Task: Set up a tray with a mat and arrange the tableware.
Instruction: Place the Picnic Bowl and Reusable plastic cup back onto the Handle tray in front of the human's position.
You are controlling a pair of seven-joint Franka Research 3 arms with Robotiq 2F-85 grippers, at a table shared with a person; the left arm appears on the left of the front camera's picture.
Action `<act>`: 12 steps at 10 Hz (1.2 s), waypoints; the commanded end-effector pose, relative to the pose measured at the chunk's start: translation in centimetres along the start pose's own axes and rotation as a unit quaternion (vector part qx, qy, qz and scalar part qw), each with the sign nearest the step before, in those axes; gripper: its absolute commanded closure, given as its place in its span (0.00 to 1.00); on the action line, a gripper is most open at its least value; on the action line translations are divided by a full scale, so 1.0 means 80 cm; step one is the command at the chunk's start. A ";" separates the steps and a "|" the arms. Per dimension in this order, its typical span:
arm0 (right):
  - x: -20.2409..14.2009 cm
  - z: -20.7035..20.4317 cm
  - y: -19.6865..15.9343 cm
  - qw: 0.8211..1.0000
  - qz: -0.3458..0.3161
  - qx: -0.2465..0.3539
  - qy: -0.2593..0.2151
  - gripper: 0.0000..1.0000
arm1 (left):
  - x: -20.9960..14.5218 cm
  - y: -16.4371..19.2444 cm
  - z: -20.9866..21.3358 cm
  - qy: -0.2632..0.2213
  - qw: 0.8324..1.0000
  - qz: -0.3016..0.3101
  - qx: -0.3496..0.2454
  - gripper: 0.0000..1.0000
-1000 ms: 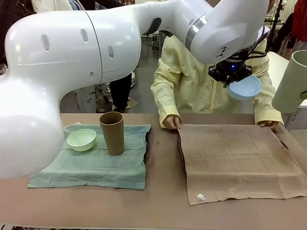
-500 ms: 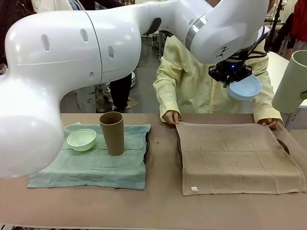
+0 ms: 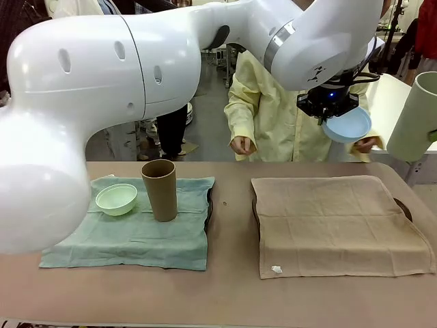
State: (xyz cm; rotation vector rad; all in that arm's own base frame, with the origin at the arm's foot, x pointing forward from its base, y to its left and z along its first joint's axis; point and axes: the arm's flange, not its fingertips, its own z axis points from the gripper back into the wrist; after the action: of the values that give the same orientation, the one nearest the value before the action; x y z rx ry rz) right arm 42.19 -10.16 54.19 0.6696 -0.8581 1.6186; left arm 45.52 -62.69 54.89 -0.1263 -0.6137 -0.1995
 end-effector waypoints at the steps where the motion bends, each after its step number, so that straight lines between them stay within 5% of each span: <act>1: 0.001 0.000 -0.001 1.000 0.002 -0.001 0.001 1.00 | 0.003 0.002 0.002 0.004 1.000 -0.002 -0.011 1.00; 2: 0.001 0.000 -0.001 1.000 0.002 -0.001 0.001 1.00 | 0.003 0.002 0.002 0.004 1.000 -0.002 -0.011 1.00; 3: 0.000 0.000 0.000 1.000 0.000 0.000 0.000 0.16 | 0.000 0.000 0.000 0.000 1.000 0.000 0.000 0.96; 8: -0.097 -0.057 -0.032 0.998 -0.002 0.054 -0.043 0.16 | -0.078 0.049 -0.067 0.203 0.979 0.008 -0.020 0.96; 12: -0.182 -0.141 -0.052 0.992 -0.030 0.110 -0.054 0.16 | -0.113 0.086 -0.134 0.269 0.962 0.034 -0.009 0.96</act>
State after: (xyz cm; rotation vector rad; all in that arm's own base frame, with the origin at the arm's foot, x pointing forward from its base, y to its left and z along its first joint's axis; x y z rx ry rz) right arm 48.21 -8.74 37.78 0.9214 -0.7616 1.6359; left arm 45.94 -57.60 40.51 -0.0750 -0.0842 -0.1494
